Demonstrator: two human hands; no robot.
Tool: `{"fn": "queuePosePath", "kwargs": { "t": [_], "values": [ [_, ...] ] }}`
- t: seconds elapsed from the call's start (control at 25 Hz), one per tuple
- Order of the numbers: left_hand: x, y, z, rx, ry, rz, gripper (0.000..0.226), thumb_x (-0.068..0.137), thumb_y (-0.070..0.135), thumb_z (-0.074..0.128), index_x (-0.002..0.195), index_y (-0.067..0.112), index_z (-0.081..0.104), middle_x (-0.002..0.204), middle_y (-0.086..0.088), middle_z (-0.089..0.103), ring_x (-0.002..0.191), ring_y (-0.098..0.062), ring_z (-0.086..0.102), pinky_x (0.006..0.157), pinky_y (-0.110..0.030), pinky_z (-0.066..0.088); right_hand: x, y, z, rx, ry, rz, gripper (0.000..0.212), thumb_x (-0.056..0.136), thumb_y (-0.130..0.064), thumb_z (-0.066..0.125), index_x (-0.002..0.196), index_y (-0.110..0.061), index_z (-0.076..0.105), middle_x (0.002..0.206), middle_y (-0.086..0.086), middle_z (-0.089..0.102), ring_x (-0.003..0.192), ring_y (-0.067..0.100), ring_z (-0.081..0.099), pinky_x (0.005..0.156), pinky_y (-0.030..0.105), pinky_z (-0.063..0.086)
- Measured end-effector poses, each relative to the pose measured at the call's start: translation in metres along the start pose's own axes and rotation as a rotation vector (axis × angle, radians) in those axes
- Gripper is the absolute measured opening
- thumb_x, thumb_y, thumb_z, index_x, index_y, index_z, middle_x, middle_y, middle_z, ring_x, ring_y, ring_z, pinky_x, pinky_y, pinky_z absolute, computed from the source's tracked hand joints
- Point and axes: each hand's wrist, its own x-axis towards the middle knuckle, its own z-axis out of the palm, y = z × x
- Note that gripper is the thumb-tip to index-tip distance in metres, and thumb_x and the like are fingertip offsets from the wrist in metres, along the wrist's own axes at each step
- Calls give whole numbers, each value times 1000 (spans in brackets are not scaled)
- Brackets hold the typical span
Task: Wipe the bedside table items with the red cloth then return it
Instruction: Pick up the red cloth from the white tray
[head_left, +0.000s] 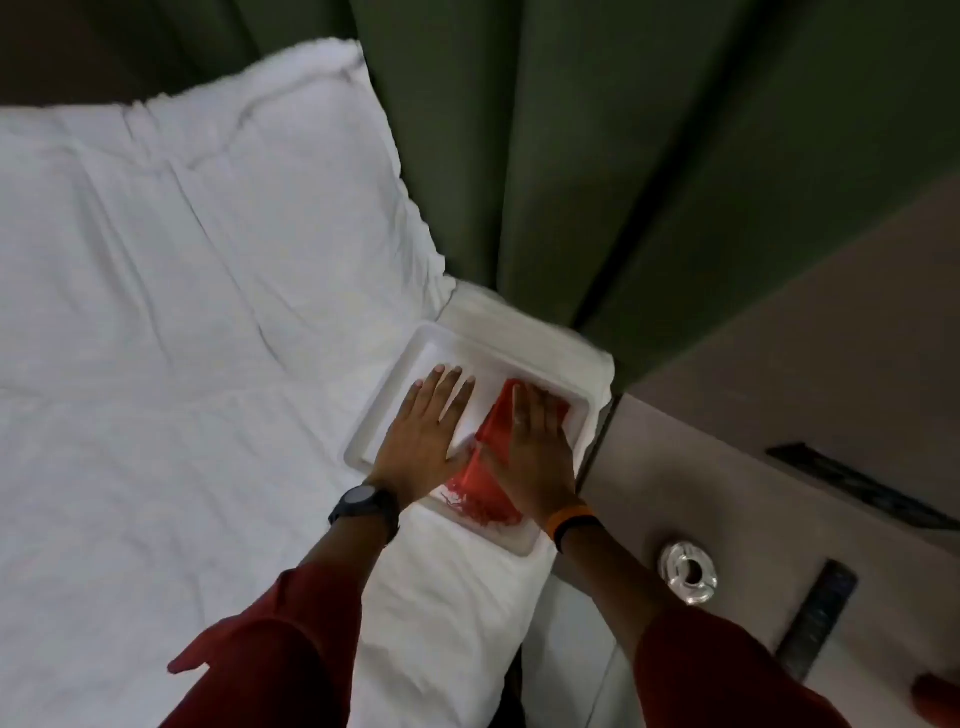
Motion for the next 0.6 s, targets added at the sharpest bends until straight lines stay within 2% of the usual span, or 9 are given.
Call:
{"fn": "queuePosePath", "kwargs": {
  "t": [0.12, 0.2, 0.28, 0.4, 0.52, 0.6],
  "values": [
    [23, -23, 36, 83, -161, -5, 74, 99, 63, 38, 159, 36, 5, 171, -5, 0, 158, -34, -3, 127, -59, 12, 19, 9, 40, -67, -50, 73, 86, 99, -47, 52, 158, -4, 4, 168, 18, 6, 156, 35, 4, 129, 51, 15],
    [27, -31, 55, 83, -195, -28, 71, 100, 63, 35, 159, 37, 4, 171, -5, -2, 158, -35, -5, 127, -62, 8, 21, 13, 58, -61, 19, 58, 75, 101, -36, 54, 157, -4, 15, 166, 19, 14, 156, 36, 9, 129, 50, 13],
    [22, -33, 71, 76, -160, -21, 68, 100, 62, 31, 159, 37, 8, 171, -6, 1, 158, -36, -3, 127, -62, 6, 20, 16, 69, -43, 118, 29, 59, 100, -24, 57, 151, -5, 35, 160, 18, 35, 152, 34, 28, 126, 49, 25],
    [22, -30, 69, 67, -143, -30, 67, 99, 62, 22, 159, 35, 11, 171, -6, 4, 158, -34, -1, 128, -58, 9, 26, 16, 60, 56, 256, 32, 37, 95, -14, 62, 131, -7, 62, 138, 14, 63, 132, 32, 57, 112, 45, 48],
    [21, -11, 56, 49, -136, -46, 69, 98, 61, 16, 160, 31, 11, 171, -7, 5, 158, -31, 1, 129, -54, 12, 25, 12, 35, 289, 314, 51, 30, 101, -19, 53, 127, -11, 66, 129, 10, 69, 122, 28, 64, 109, 42, 51],
    [22, 5, 46, 38, -87, -23, 69, 100, 59, 15, 160, 26, 11, 171, -8, 7, 159, -30, 3, 129, -53, 14, 18, 15, 12, 443, 413, 81, 34, 103, -25, 45, 125, -12, 67, 122, 9, 73, 115, 25, 68, 107, 35, 50]
  ]
}}
